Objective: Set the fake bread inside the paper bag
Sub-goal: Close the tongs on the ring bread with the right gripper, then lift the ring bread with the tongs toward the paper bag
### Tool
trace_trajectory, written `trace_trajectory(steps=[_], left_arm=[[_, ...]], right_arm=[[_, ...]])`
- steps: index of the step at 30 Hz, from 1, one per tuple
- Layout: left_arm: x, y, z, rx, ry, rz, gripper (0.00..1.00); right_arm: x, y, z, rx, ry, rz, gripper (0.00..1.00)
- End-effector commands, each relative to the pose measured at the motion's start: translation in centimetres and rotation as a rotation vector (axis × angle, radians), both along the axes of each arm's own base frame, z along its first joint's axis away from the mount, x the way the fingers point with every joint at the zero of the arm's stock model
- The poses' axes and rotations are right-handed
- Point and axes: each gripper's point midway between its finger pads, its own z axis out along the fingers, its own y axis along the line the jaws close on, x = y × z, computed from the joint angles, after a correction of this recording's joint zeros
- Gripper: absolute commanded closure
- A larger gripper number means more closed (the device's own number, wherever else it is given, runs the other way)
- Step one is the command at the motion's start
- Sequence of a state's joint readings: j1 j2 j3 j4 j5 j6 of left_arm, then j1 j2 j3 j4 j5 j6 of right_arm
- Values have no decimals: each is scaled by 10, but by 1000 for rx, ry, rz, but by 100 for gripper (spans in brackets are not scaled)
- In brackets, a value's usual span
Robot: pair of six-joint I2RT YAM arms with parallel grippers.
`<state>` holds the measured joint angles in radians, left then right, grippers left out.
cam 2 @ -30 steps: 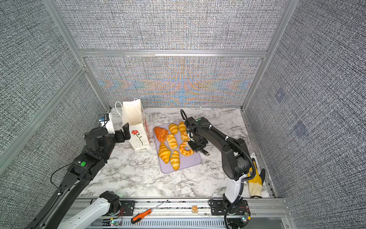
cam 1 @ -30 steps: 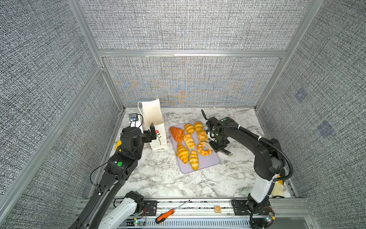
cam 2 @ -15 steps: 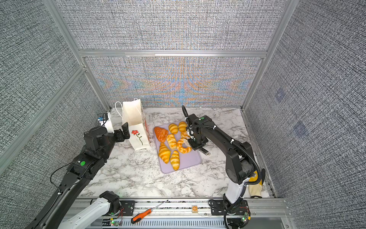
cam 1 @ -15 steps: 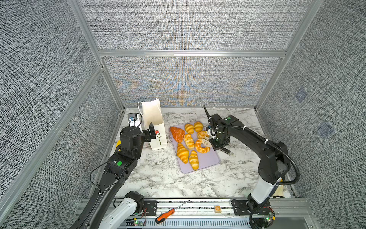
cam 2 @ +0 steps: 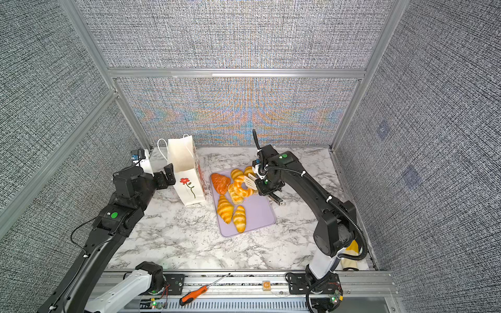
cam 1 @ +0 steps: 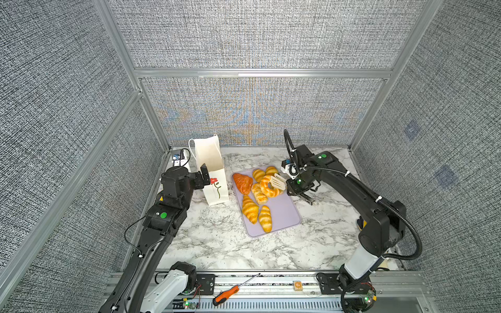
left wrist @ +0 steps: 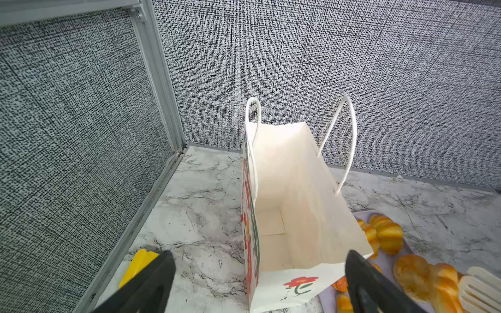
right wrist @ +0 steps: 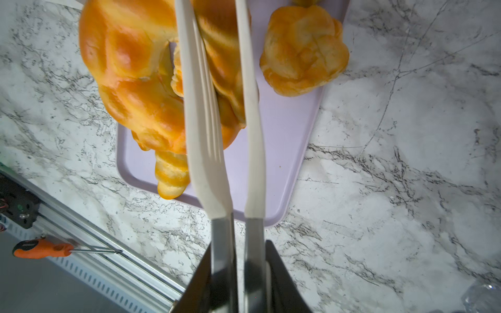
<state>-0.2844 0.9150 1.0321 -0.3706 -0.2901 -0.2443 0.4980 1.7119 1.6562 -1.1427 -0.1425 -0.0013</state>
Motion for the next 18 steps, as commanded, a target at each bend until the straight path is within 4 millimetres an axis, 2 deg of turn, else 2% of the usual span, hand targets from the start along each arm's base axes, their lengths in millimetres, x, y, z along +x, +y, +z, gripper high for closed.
trace_trajectory(steps=[1, 10, 18], left_arm=[[8, -3, 7, -38, -22, -32, 1], [39, 1, -5, -69, 25, -74, 3], [62, 0, -18, -101, 65, -104, 19]], right_arm=[[2, 11, 15, 62, -21, 15, 73], [7, 19, 33, 108, -60, 28, 73], [15, 52, 75, 215, -149, 81, 73]])
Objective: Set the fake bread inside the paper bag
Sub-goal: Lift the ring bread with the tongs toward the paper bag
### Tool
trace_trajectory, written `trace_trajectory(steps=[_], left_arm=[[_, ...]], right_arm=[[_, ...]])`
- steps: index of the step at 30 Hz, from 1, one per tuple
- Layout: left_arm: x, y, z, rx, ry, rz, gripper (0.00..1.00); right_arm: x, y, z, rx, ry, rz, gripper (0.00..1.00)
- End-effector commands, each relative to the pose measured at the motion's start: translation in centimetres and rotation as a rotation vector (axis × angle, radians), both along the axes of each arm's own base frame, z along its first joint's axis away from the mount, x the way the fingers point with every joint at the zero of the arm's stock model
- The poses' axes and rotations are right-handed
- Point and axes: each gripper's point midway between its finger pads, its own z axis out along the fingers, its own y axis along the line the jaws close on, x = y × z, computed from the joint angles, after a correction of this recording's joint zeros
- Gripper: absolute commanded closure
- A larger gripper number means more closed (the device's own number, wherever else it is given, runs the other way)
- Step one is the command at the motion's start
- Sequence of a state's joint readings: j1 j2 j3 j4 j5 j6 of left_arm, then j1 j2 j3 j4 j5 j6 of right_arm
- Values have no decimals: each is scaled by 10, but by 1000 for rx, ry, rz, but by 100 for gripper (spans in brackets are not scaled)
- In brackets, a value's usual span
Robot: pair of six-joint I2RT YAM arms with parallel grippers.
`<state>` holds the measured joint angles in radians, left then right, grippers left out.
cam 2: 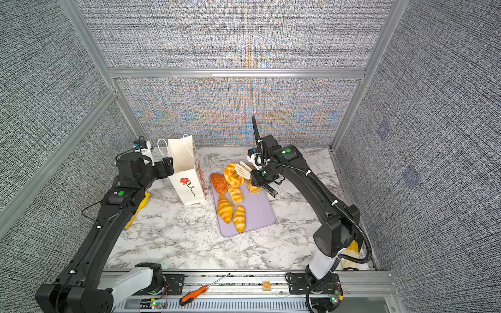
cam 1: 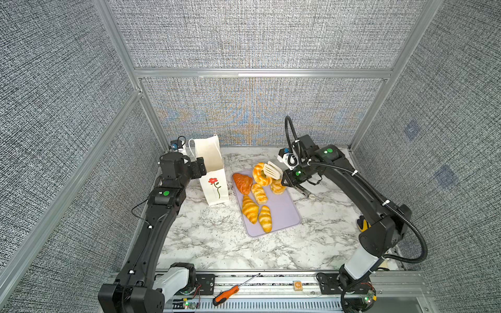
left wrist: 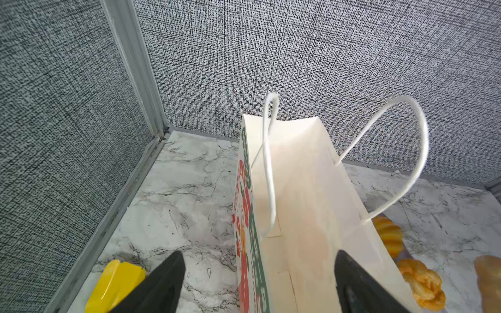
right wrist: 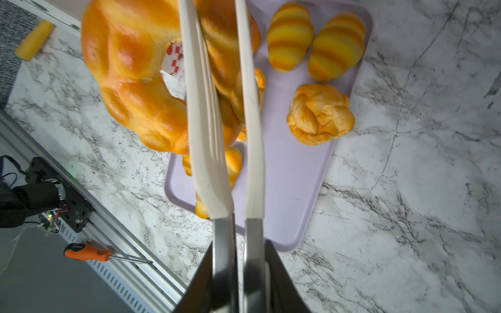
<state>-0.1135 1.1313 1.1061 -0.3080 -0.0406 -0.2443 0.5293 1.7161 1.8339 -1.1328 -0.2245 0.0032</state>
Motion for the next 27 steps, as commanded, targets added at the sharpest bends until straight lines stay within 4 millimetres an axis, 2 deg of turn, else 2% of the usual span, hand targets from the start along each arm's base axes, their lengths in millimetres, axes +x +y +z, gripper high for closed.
trace_trajectory(steps=[1, 4, 9, 16, 27], left_arm=[[8, -7, 5, -37, -24, -42, 22], [13, -7, 1, -37, -9, -46, 31], [18, -8, -9, -24, 21, -54, 34], [19, -13, -19, -36, 46, -78, 44], [12, -22, -26, -66, 77, -123, 69]], right_arm=[[3, 19, 19, 67, -37, 34, 74], [6, 30, 28, 87, -59, 52, 73], [11, 47, 41, 130, -90, 73, 74], [14, 79, 68, 235, -156, 108, 74], [16, 126, 79, 304, -179, 172, 74]])
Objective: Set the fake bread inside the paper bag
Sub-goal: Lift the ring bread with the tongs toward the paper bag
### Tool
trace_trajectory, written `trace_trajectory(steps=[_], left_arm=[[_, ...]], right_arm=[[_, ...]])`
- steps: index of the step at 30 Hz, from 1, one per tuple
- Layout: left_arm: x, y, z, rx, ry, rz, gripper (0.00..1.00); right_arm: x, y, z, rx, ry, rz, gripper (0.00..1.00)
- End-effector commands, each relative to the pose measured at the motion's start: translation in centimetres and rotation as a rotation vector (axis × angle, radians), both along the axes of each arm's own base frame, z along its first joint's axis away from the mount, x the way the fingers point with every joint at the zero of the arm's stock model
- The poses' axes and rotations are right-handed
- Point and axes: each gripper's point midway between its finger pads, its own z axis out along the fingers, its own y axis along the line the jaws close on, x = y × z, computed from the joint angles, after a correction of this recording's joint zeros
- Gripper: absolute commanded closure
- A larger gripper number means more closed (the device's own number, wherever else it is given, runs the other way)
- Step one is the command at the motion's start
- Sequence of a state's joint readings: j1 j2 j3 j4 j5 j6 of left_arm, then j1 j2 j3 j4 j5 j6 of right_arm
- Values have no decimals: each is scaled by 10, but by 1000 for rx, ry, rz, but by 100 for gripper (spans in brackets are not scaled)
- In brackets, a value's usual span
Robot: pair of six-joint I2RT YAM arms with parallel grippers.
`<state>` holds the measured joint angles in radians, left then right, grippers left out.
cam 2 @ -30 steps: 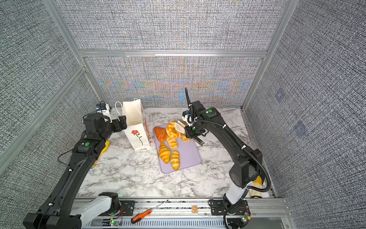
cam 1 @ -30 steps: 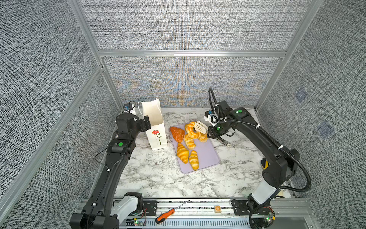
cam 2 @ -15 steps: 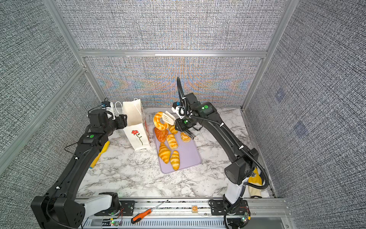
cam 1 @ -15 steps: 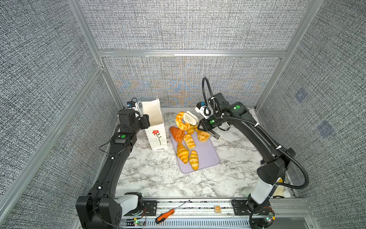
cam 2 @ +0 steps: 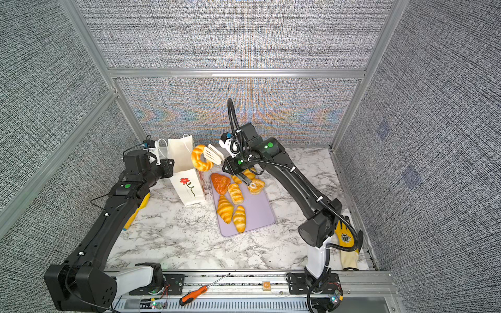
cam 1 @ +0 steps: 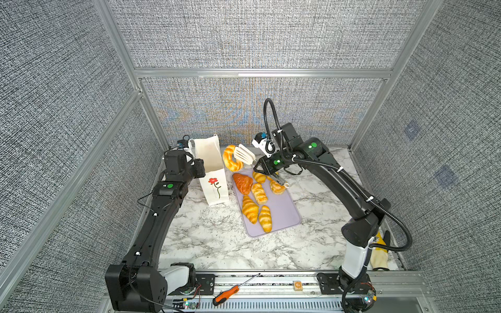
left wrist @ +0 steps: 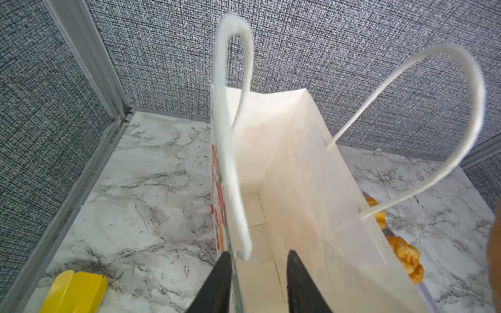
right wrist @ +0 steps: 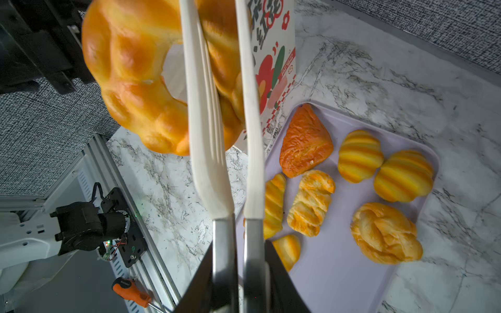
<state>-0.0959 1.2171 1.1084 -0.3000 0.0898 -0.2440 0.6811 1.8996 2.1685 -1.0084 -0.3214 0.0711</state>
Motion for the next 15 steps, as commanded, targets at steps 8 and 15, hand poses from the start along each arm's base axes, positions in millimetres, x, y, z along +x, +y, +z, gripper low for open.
trace_trajectory(steps=[8, 15], left_arm=[[-11, -10, 2, -49, 7, -48, 76], [-18, -14, 4, -77, 14, -62, 77]], right_arm=[[4, 46, 19, 112, -55, 50, 73], [10, 64, 20, 130, -83, 36, 73]])
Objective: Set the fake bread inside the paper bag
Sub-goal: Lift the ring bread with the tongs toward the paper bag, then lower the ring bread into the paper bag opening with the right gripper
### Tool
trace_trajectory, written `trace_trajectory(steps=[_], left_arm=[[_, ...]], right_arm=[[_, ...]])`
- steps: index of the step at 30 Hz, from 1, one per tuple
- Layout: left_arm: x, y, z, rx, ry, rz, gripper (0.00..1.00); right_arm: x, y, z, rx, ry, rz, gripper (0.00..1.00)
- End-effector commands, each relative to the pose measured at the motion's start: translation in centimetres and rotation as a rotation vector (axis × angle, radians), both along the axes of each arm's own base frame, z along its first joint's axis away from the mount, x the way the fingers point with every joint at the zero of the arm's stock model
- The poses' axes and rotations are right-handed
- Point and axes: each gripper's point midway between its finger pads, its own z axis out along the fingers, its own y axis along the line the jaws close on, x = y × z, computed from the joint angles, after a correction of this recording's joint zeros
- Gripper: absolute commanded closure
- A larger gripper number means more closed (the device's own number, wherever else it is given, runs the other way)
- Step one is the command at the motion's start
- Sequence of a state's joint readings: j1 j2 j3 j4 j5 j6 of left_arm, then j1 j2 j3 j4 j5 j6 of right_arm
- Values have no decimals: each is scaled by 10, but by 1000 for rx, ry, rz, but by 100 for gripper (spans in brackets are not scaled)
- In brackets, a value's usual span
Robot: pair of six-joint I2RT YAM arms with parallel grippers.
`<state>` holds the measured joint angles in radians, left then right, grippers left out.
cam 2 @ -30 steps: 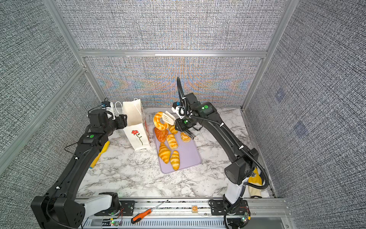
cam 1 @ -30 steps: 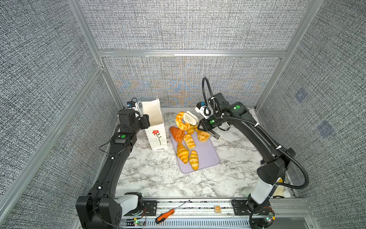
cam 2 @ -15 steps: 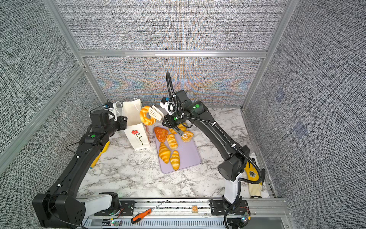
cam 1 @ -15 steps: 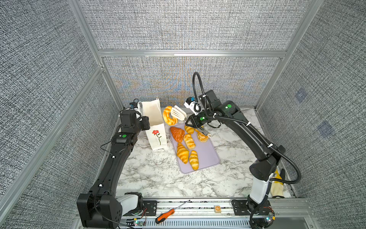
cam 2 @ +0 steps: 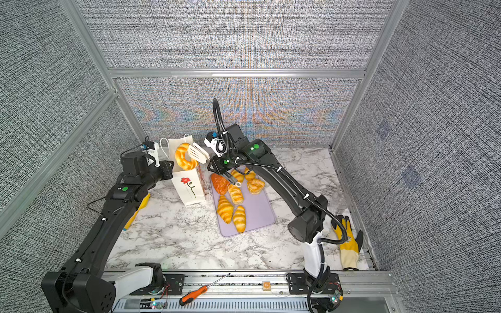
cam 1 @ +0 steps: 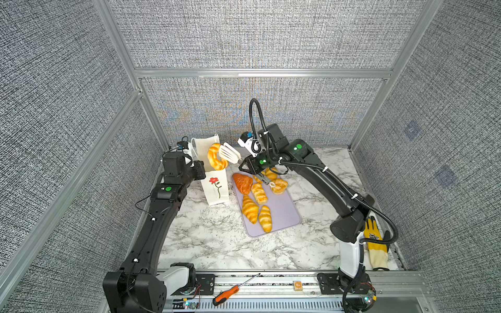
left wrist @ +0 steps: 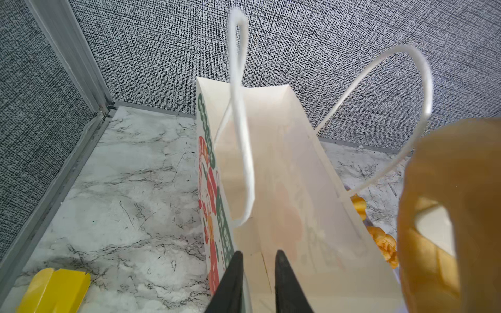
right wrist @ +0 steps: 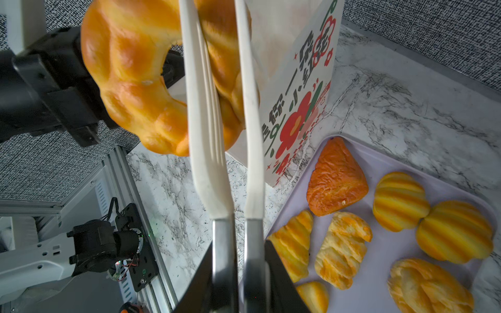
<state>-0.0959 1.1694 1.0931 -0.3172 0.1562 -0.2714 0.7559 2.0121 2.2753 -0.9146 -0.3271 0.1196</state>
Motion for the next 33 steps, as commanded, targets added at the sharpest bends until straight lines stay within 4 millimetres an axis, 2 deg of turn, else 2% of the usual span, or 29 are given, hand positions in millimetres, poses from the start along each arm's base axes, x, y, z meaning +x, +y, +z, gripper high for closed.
trace_trajectory(steps=[1, 11, 19, 26, 33], left_arm=[[-5, -4, -4, -24, 24, -14, 77], [-18, -1, -2, -44, 15, 1, 79], [-32, 9, 17, -47, -21, 55, 51], [-42, 16, 19, -31, -33, 91, 39], [-48, 26, 19, -21, -34, 135, 35]], right_arm=[[9, 10, 18, 61, -58, -17, 73], [15, 25, 20, 82, -101, -43, 73], [20, 39, 11, 77, -131, -51, 73], [23, 40, 0, 33, -144, -65, 73], [20, 41, -8, -15, -165, -63, 72]])
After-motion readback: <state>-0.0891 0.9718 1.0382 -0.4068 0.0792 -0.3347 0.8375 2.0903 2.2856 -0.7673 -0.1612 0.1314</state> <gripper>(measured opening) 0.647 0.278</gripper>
